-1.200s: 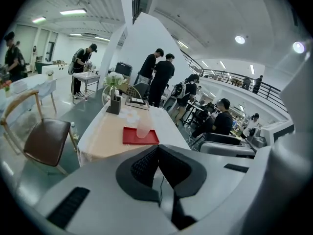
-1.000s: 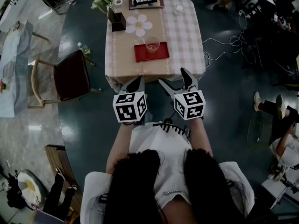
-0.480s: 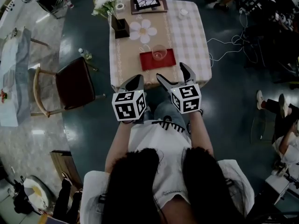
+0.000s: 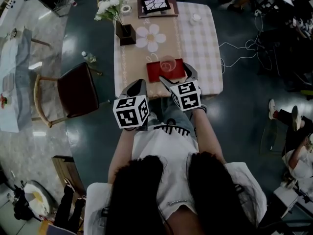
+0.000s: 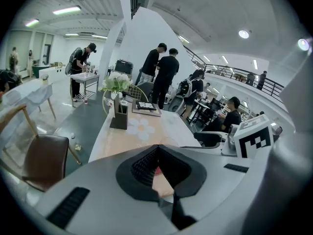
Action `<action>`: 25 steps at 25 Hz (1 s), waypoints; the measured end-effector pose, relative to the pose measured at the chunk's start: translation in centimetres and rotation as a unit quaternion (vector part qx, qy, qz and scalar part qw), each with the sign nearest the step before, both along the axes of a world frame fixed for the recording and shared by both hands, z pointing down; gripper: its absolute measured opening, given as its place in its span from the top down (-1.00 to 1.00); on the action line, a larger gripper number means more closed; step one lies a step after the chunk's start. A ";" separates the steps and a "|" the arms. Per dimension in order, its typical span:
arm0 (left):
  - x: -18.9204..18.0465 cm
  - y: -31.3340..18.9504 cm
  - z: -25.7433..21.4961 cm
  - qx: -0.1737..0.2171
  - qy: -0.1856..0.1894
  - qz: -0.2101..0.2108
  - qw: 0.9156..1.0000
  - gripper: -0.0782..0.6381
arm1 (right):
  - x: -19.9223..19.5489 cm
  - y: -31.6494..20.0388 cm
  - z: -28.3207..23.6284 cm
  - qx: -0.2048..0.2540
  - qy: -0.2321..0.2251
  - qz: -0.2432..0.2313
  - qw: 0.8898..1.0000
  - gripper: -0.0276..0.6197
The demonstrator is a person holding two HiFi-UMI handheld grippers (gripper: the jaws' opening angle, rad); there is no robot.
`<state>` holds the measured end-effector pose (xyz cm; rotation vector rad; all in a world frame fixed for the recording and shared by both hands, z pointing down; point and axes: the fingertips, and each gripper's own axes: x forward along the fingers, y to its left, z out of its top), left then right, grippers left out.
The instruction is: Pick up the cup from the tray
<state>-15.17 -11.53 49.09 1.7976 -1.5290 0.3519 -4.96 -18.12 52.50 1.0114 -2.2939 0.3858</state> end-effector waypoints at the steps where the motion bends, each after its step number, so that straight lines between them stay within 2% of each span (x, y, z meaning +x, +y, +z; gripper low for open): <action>1: -0.1 -0.5 0.0 -0.002 -0.001 -0.002 1.000 0.76 | -0.2 -0.7 0.6 -0.005 0.009 -0.008 1.000 -0.45; 7: -0.8 -3.4 0.7 -0.016 -0.006 -0.021 1.000 0.76 | -1.8 -2.7 4.8 -0.064 0.046 -0.056 0.995 -0.49; 12: -1.4 -5.0 1.1 -0.026 -0.010 -0.039 0.999 0.76 | -2.6 -3.8 7.6 -0.092 0.078 -0.095 0.988 -0.49; 19: -2.1 -6.5 1.6 -0.038 -0.007 -0.060 0.997 0.76 | -3.2 -4.5 9.6 -0.112 0.124 -0.134 0.977 -0.49; 22: -2.1 -6.7 1.8 -0.043 -0.006 -0.063 0.997 0.76 | -3.1 -4.6 10.3 -0.119 0.135 -0.136 0.974 -0.47; 24: -2.1 -6.9 1.9 -0.044 -0.007 -0.064 0.997 0.76 | -3.0 -4.7 10.4 -0.120 0.135 -0.132 0.975 -0.33; 25: -2.1 -7.0 1.9 -0.044 -0.007 -0.064 0.997 0.76 | -3.0 -4.7 10.4 -0.120 0.135 -0.131 0.975 -0.33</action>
